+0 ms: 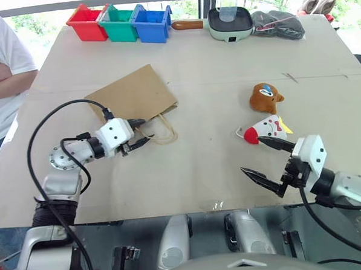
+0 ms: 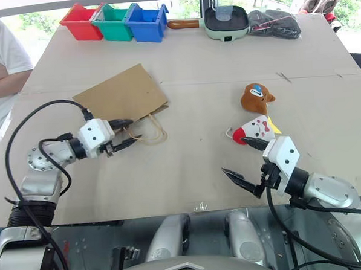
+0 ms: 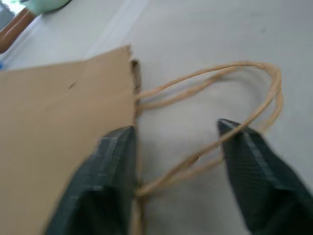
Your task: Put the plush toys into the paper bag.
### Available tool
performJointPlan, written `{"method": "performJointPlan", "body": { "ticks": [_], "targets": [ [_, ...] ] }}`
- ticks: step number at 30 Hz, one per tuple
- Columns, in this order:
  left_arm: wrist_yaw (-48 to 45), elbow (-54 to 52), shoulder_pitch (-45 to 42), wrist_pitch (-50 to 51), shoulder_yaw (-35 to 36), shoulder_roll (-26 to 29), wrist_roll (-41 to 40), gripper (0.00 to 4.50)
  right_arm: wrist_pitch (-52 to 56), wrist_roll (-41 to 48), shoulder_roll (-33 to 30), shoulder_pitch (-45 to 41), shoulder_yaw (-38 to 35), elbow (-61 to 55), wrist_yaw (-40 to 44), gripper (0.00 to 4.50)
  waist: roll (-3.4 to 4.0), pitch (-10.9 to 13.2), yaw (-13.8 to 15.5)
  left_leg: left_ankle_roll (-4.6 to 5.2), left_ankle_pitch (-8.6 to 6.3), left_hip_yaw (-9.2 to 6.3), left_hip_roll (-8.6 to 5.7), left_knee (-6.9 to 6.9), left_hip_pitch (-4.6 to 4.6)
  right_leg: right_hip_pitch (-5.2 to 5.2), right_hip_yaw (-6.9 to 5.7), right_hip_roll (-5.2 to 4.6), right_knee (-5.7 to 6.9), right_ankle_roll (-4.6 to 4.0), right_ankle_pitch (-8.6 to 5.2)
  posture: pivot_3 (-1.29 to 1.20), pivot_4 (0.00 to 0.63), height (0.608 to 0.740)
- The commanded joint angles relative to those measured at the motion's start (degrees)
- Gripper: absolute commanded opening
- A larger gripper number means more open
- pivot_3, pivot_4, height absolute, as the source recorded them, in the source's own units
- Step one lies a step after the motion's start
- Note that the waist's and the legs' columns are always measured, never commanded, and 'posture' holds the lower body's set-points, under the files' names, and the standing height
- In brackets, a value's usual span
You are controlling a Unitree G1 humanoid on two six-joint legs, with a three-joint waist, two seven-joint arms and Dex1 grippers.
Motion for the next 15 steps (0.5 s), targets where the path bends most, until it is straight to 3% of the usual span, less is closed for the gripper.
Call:
{"method": "performJointPlan", "body": {
  "ticks": [1,3,4,8,9,11,15],
  "targets": [
    [-3.25,-1.23,-0.71,2.38,0.11,-1.13,-5.03,1.12,1.04,1.35,1.34,-0.55,1.6,-2.62,-1.92,3.75,0.0,0.0,-0.03,0.0,0.0,-0.01,0.01,-0.01,0.01,0.0,0.0,0.01,0.02,0.0,0.0,0.0,0.15,0.74],
    [-4.9,-4.95,-0.83,11.25,1.22,-3.0,-12.53,0.2,0.41,-0.83,2.88,-1.63,4.98,-1.58,-3.03,2.82,0.0,0.0,0.05,0.0,0.0,-0.04,0.02,0.0,0.02,-0.01,-0.02,0.02,0.13,-0.01,0.0,0.0,0.15,0.74],
    [-5.12,-6.19,-0.95,14.33,1.76,-3.53,-14.91,0.0,0.17,-1.63,3.41,-2.08,6.13,-1.19,-3.41,2.32,0.0,0.0,0.05,0.0,0.0,-0.06,0.01,0.03,0.02,-0.01,-0.03,0.02,0.17,-0.01,-0.01,0.0,0.15,0.74],
    [-4.63,-14.86,-0.82,31.59,4.66,-4.42,-29.07,0.0,-1.38,-6.38,7.16,-8.78,14.06,4.89,-3.74,0.3,-0.1,0.0,-0.1,0.0,0.0,-0.08,0.01,0.16,0.01,-0.01,-0.03,0.02,0.27,0.0,-0.01,0.0,0.15,0.74],
    [-4.83,-18.07,-0.19,36.62,5.31,-3.96,-33.36,0.0,-1.82,-8.18,9.5,-12.85,17.26,8.8,-3.74,0.06,-0.18,0.0,-0.3,0.0,0.0,-0.08,0.01,0.17,0.05,-0.01,-0.02,0.03,0.32,0.0,-0.01,0.0,0.15,0.74],
    [-3.9,-22.76,0.63,44.73,7.06,-3.12,-40.15,0.0,-3.35,-12.04,15.04,-21.28,21.78,19.45,-4.47,0.06,-0.21,0.02,-1.23,0.0,0.0,-0.1,0.07,0.23,0.09,-0.02,-0.01,0.1,0.4,-0.01,-0.02,0.0,0.15,0.74],
    [-2.27,-29.31,1.53,52.21,9.19,-1.32,-45.87,0.0,-9.22,-16.91,21.73,-33.15,26.36,37.5,-1.22,0.06,-0.16,0.04,-1.19,-0.01,0.01,-0.19,0.04,0.22,0.13,-0.05,-0.06,0.11,0.67,-0.06,-0.04,0.0,0.15,0.74]
  ]
}}
